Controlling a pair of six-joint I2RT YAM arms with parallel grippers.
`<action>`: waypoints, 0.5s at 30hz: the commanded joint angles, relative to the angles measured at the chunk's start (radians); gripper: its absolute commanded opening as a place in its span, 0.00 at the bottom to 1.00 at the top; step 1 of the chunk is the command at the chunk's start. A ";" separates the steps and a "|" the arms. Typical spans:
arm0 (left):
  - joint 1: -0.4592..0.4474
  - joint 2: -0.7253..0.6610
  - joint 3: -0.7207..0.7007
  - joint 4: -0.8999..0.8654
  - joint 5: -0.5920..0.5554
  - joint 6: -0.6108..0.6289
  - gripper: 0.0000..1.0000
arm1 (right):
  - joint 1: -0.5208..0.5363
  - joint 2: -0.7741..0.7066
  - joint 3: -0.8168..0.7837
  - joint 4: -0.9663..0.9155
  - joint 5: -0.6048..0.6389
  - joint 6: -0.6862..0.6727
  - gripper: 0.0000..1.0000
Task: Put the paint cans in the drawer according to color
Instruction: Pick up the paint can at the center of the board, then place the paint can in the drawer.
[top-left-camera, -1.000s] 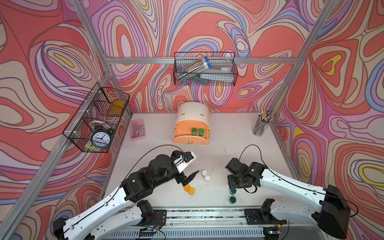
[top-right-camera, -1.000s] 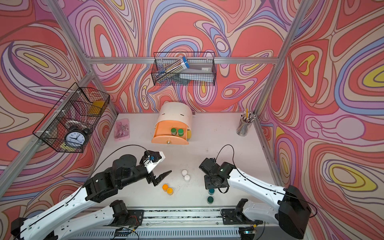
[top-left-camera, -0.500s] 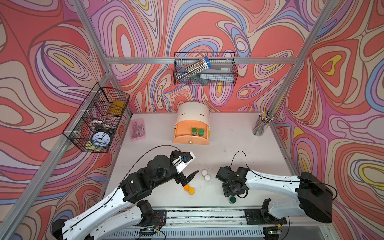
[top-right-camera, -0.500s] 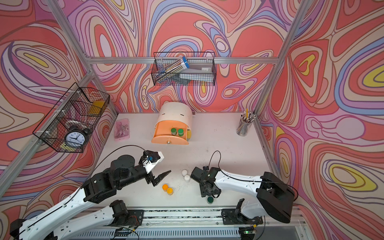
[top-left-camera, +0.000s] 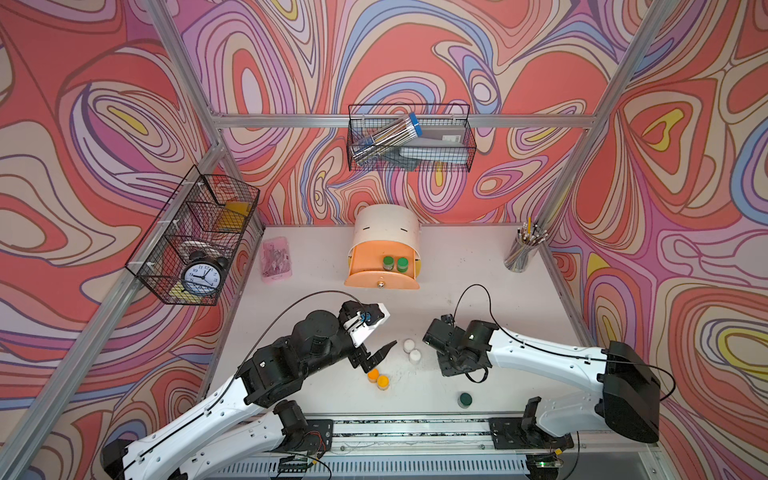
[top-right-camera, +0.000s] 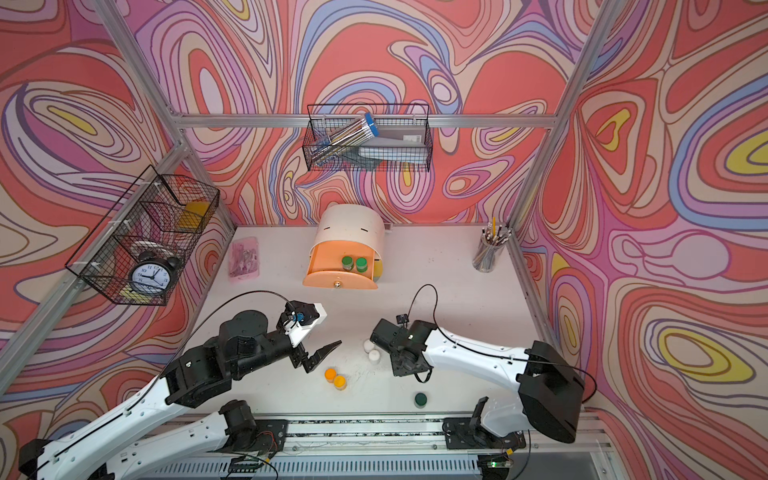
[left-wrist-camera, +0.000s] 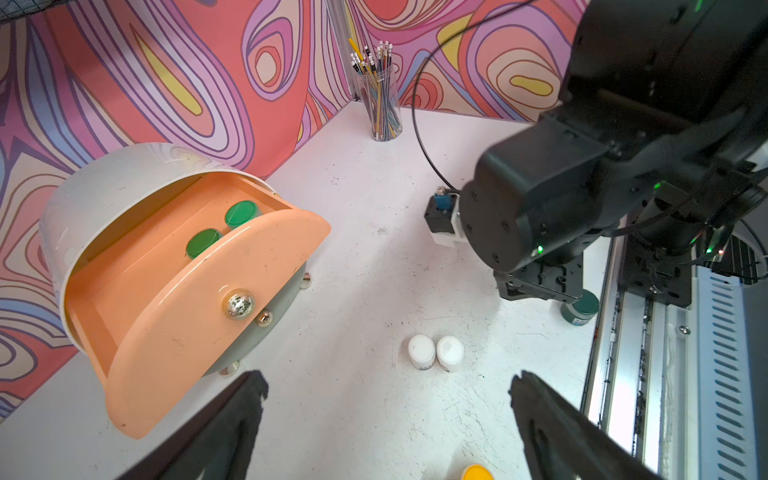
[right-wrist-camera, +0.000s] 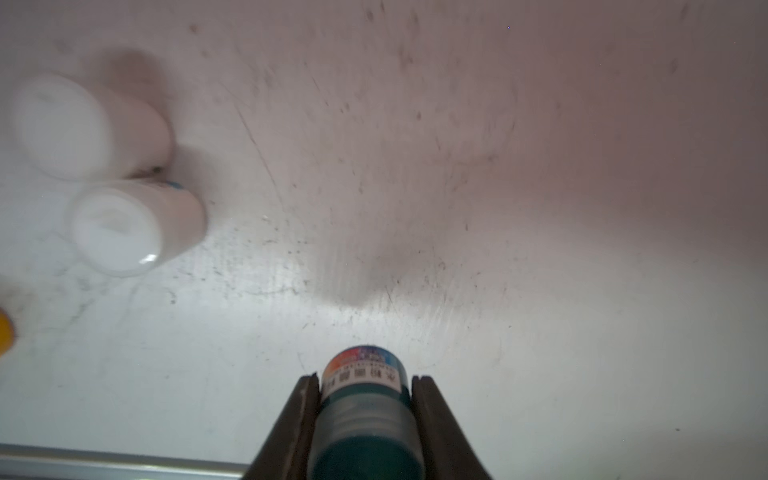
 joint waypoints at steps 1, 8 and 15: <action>-0.005 -0.022 0.020 0.004 -0.016 -0.008 0.99 | -0.015 0.049 0.277 -0.122 0.147 -0.148 0.31; -0.005 -0.096 0.024 0.014 -0.207 0.009 0.99 | -0.087 0.323 0.928 -0.217 0.151 -0.391 0.31; 0.010 -0.162 -0.004 0.058 -0.273 0.028 0.99 | -0.143 0.659 1.415 -0.276 0.024 -0.471 0.31</action>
